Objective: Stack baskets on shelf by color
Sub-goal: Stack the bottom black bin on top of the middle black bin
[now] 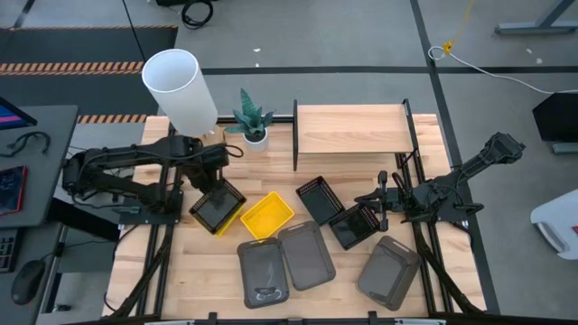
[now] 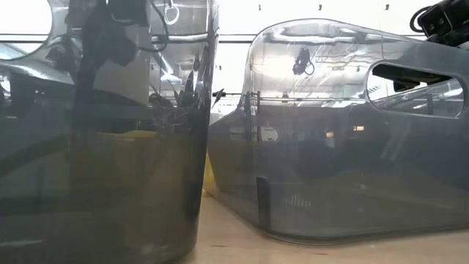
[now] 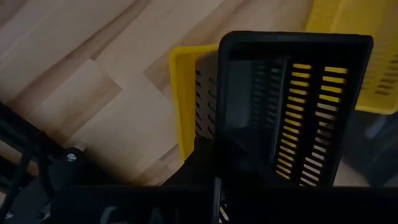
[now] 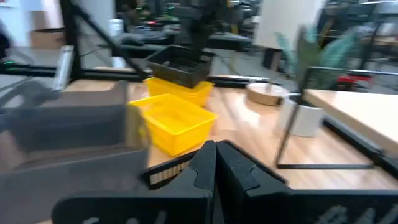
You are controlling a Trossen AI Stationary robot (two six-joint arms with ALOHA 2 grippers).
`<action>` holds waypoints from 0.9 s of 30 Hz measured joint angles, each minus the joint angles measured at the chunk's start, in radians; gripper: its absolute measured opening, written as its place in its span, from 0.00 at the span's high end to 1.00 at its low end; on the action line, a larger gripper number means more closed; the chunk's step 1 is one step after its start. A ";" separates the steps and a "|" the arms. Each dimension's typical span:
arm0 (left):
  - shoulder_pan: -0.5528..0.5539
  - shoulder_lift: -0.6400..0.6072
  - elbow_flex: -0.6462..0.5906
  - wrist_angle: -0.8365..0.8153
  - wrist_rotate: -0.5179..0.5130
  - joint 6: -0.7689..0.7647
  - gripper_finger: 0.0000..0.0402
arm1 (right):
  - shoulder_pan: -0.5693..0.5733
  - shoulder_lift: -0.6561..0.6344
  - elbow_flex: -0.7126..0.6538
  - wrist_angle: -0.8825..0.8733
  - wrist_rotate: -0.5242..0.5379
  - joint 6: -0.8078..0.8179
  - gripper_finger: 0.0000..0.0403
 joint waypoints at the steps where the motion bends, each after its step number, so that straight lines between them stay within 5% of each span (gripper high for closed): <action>1: 0.000 -0.011 0.001 0.000 0.000 -0.010 0.96 | -0.003 0.000 0.000 0.007 0.024 0.000 0.97; 15: -0.003 -0.049 0.276 0.056 -0.044 -0.094 0.96 | -0.027 0.000 0.000 0.030 0.074 -0.029 0.97; 27: -0.003 -0.049 0.308 0.225 -0.042 -0.101 0.96 | -0.050 0.000 0.000 0.086 0.070 -0.054 0.97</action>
